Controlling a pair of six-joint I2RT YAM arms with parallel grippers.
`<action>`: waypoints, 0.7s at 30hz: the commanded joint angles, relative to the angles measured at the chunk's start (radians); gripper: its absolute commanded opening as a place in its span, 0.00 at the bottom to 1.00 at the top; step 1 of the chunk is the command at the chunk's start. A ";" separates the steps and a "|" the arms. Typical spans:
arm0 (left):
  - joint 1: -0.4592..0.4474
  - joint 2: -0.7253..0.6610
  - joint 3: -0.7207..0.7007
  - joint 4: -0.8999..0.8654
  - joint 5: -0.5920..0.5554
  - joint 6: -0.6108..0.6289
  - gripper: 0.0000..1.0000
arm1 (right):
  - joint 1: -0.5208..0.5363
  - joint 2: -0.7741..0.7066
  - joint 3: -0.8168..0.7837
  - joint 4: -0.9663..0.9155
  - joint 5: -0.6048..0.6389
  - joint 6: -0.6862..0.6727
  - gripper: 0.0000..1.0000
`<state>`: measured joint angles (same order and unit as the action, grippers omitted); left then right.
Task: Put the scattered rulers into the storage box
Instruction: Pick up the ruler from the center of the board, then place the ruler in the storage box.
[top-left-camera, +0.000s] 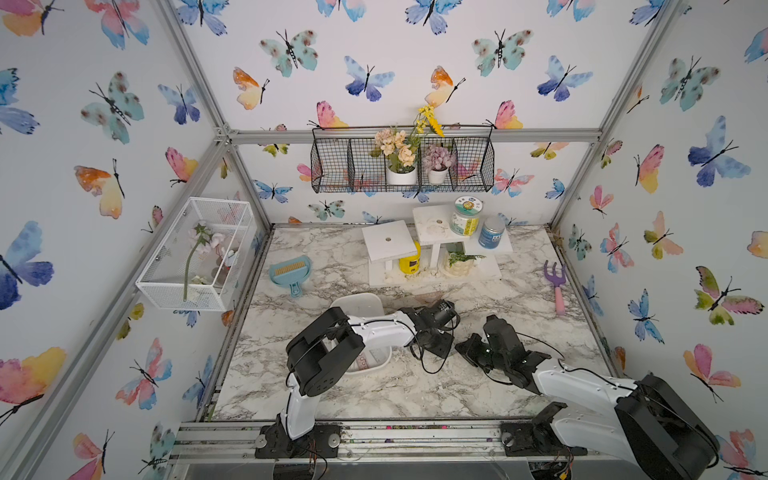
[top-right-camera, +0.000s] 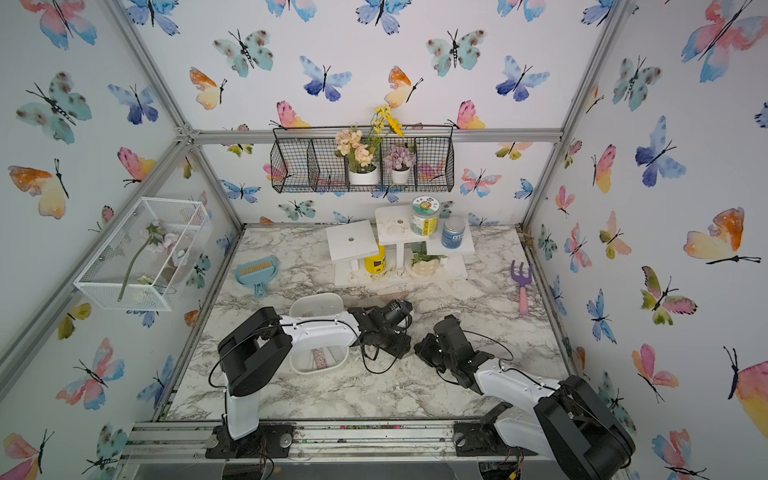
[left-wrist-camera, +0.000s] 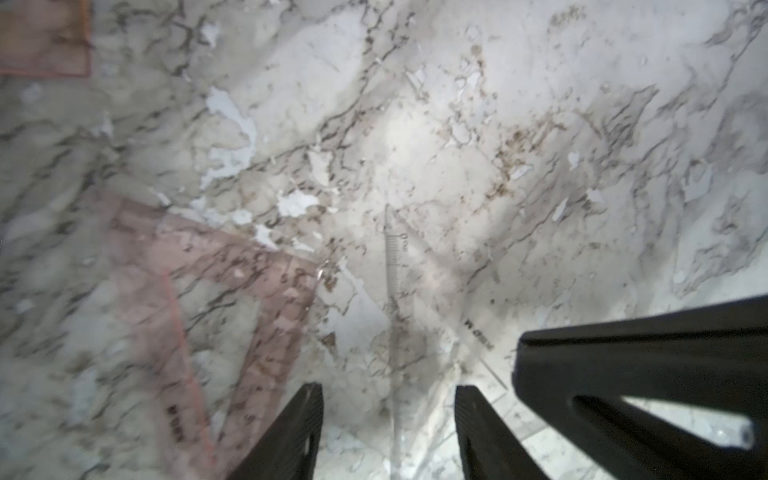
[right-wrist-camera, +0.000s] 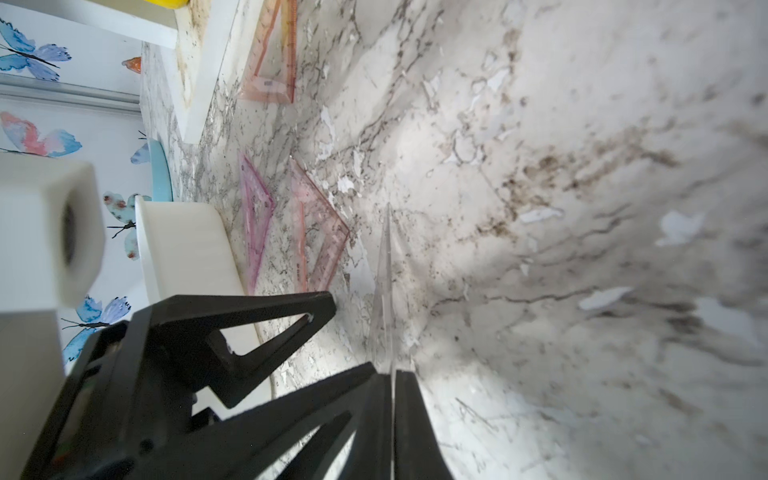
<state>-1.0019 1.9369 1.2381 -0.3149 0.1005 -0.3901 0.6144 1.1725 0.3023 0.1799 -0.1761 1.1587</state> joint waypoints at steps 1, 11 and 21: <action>0.005 -0.117 0.039 -0.153 -0.053 0.000 0.65 | -0.008 -0.032 0.032 -0.044 0.001 -0.015 0.02; 0.047 -0.390 0.066 -0.254 -0.145 -0.002 0.67 | -0.010 0.009 0.212 -0.169 -0.038 -0.154 0.02; 0.338 -0.821 -0.279 -0.201 -0.104 -0.071 0.78 | 0.000 0.270 0.626 -0.260 -0.300 -0.375 0.02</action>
<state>-0.7315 1.2114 1.0332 -0.4927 -0.0021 -0.4309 0.6094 1.3766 0.8406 -0.0357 -0.3340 0.8841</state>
